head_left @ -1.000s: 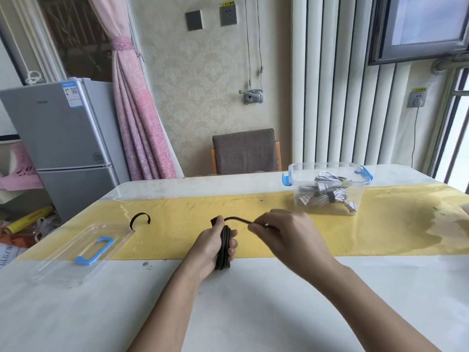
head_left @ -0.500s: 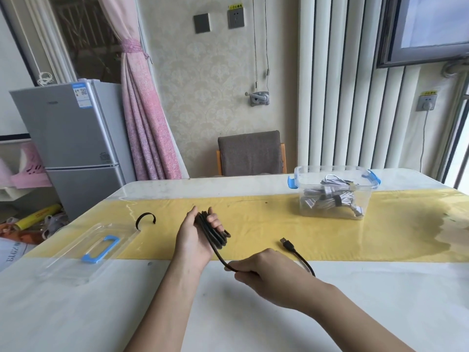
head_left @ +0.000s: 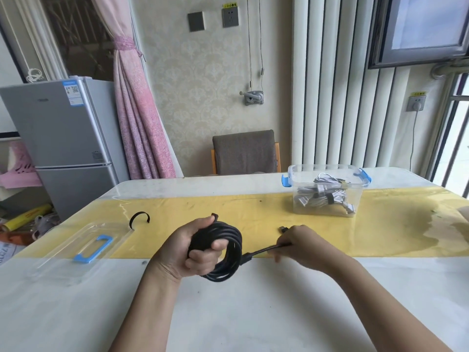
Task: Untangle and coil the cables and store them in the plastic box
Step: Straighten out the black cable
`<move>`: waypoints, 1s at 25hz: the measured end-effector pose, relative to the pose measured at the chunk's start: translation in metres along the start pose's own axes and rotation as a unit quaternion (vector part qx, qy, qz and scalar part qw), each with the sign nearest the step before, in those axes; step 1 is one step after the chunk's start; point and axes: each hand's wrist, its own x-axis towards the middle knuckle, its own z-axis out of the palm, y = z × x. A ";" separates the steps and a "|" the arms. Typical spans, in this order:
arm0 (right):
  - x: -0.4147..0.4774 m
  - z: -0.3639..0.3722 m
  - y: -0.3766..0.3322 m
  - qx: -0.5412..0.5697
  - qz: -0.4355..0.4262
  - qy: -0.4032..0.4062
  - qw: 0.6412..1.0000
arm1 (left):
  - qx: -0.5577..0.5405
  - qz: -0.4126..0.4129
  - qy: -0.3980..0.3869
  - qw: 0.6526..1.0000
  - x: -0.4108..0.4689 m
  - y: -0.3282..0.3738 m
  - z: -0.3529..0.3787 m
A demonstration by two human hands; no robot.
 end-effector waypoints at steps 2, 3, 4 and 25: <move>0.002 -0.007 0.006 -0.014 0.046 0.069 0.996 | 0.087 -0.079 0.055 0.991 0.000 -0.002 0.003; 0.003 -0.010 0.010 -0.012 0.070 0.101 0.992 | 0.131 -0.123 0.096 0.979 0.001 -0.004 0.005; 0.002 -0.013 0.013 -0.012 0.089 0.133 0.987 | 0.168 -0.158 0.136 0.964 0.004 -0.005 0.009; -0.014 -0.016 -0.030 0.084 0.083 0.322 0.939 | 0.286 -0.217 0.264 0.895 0.030 -0.022 0.027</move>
